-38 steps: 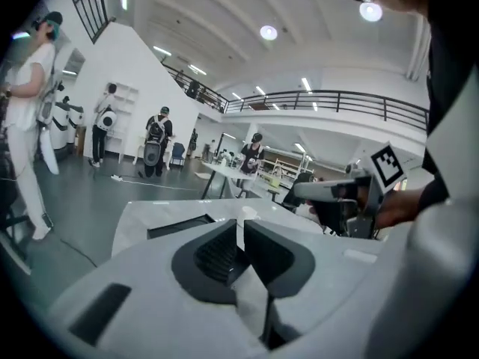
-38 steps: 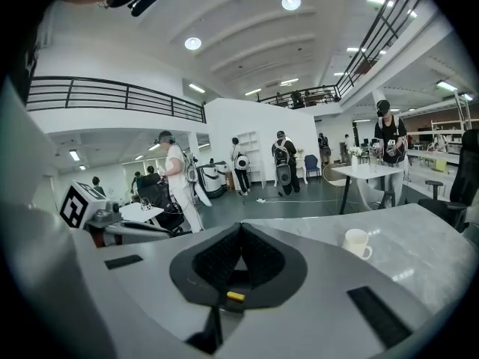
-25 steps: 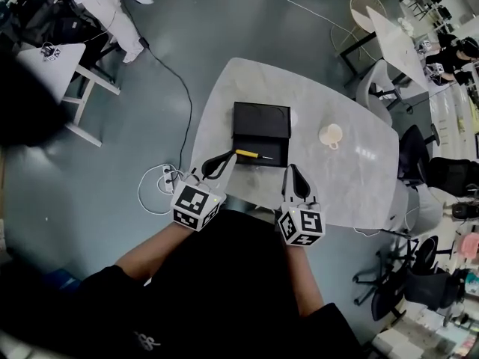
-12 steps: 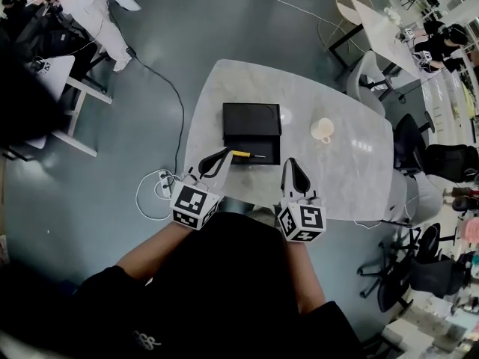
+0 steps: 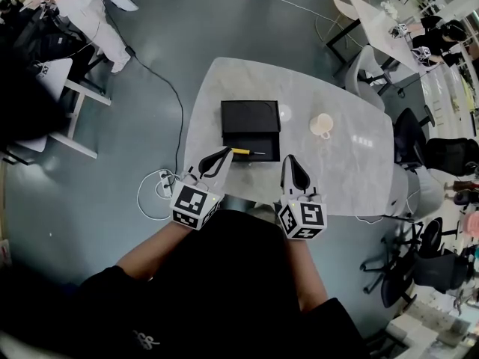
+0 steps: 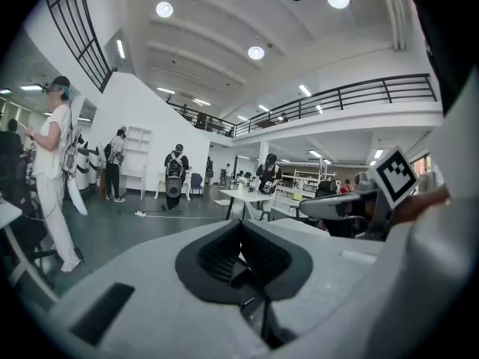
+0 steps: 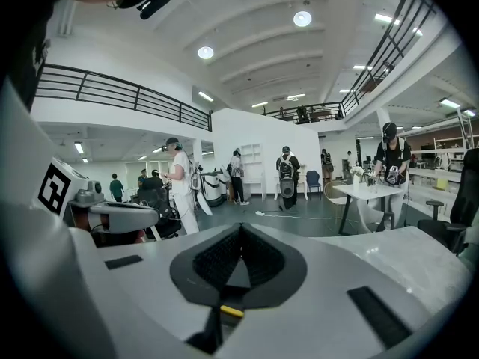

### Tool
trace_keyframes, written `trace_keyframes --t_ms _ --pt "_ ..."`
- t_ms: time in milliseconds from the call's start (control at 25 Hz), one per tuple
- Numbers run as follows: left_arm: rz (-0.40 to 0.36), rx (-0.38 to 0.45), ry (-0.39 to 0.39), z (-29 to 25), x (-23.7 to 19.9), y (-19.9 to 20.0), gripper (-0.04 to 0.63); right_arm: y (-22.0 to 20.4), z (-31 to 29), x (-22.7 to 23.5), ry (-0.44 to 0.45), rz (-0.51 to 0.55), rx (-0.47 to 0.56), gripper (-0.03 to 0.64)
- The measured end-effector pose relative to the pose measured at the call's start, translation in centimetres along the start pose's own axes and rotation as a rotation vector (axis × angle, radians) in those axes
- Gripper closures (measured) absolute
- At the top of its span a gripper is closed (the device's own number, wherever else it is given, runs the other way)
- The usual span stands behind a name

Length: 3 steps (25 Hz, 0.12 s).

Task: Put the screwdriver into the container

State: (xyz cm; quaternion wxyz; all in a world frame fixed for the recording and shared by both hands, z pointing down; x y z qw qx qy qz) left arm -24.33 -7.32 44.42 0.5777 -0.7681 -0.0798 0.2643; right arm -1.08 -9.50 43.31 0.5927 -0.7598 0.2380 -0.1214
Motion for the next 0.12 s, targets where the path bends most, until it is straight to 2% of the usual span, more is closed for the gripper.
trace_keyframes --t_ms 120 --pt "0.011 -0.004 0.012 0.93 -0.69 -0.05 0.578 0.21 -0.3 -1.01 0.019 -0.005 0.005 0.609"
Point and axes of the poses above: the fingertips, and each gripper's own axes: z backward along the fingers, x to its right, y out of its top, the point moved 9 cm from there along z, backward along the fingers, and after that the axes turned 11 degrees about z, right-handed, at the moved point
